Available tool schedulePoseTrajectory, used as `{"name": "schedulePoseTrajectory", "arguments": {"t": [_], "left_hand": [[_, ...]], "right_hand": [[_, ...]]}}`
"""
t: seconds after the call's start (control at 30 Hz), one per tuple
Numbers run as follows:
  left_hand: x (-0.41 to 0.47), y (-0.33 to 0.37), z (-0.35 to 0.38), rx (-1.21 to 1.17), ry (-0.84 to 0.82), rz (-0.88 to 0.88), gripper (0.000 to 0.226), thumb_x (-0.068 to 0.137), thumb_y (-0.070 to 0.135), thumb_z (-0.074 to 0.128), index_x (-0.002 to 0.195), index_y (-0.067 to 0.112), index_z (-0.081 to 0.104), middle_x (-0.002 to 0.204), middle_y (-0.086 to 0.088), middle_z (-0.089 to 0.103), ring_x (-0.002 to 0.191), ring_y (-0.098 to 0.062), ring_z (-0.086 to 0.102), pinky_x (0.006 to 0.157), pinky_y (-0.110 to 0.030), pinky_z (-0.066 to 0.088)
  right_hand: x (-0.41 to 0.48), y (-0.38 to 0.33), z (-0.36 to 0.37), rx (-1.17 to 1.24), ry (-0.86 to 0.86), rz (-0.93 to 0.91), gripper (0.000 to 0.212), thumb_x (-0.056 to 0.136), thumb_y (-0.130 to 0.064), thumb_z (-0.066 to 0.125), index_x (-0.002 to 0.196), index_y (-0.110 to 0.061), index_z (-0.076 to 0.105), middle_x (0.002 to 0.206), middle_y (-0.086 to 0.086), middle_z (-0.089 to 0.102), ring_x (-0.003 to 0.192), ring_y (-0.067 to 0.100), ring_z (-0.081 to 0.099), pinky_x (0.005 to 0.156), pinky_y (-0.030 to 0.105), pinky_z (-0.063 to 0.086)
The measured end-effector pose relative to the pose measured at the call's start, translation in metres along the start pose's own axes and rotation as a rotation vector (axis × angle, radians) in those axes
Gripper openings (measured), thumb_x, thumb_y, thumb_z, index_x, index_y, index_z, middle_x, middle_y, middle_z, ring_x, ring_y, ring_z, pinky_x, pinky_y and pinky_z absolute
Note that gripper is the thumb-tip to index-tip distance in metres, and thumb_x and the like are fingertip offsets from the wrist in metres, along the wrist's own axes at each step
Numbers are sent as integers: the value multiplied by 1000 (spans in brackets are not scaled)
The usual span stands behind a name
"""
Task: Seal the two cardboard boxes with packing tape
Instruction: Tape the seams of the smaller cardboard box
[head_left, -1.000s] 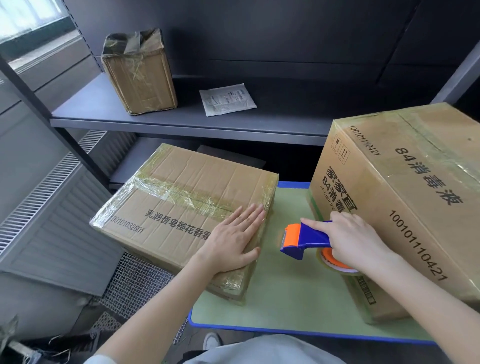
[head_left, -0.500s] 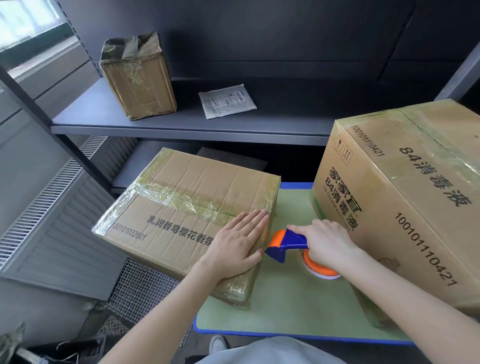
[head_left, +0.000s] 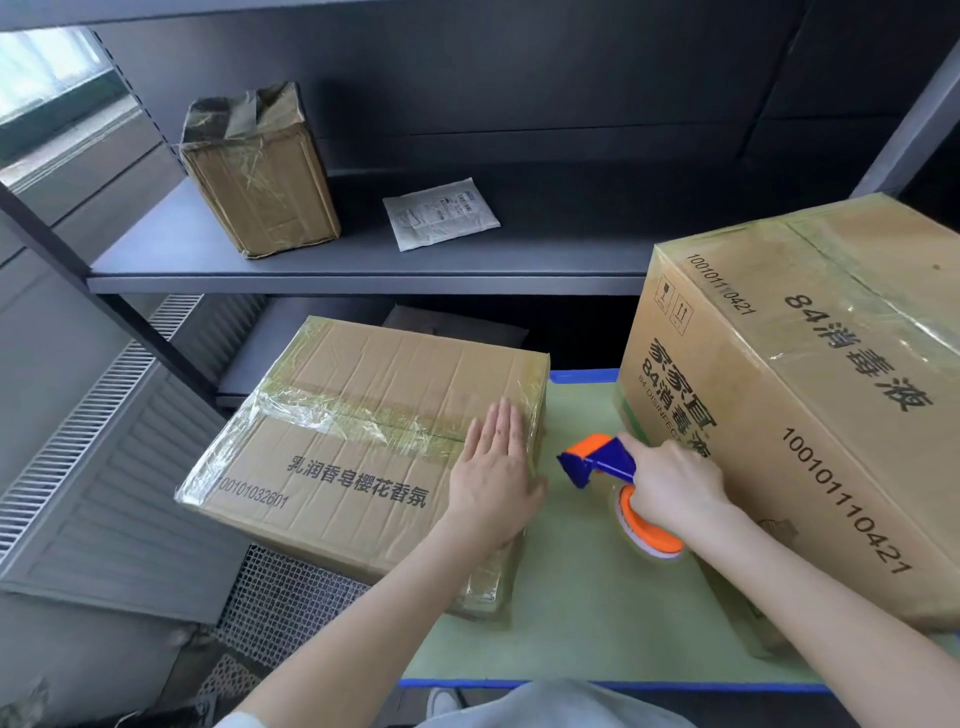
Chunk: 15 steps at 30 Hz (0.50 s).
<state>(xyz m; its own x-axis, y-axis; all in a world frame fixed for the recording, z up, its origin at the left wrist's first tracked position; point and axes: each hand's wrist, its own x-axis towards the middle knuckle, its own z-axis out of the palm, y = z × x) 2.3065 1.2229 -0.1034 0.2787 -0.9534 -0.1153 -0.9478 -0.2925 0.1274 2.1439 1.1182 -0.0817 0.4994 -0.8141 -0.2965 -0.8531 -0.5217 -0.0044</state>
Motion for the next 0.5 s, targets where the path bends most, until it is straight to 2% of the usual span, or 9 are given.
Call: {"name": "schedulePoseTrajectory", "arguments": {"t": [0.1,0.17,0.33,0.5], "left_hand": [[9,18,3,32,-13,-153,75,94,21,33,144,0,-19,155,-14,-18,143,-24,-19,114,-37,-13],[11,24,7,33,-10,-197,74,93,17,32,144,-1,-18,155,-14,-17,143,-24,-18,114,-38,-13],[13,26,8,63,5,-232,76,93,19,36,144,0,-17,156,-13,-16,144,-24,-17,114,-39,-12],[10,33,8,68,35,-261,78,94,16,41,145,0,-16,156,-13,-15,144,-24,-15,114,-39,-11]], "right_hand": [[0,3,-4,59,46,61,67,90,-30,42,148,-30,9,110,13,50,99,32,55,68,32,38],[-3,5,-8,111,72,89,71,90,-39,43,148,-29,4,114,16,48,100,34,55,70,33,36],[-12,7,-15,172,157,103,80,88,-48,48,148,-26,-2,113,16,45,96,32,52,67,30,35],[-17,1,-22,266,265,71,83,86,-51,50,148,-25,2,106,13,45,80,25,41,64,29,35]]}}
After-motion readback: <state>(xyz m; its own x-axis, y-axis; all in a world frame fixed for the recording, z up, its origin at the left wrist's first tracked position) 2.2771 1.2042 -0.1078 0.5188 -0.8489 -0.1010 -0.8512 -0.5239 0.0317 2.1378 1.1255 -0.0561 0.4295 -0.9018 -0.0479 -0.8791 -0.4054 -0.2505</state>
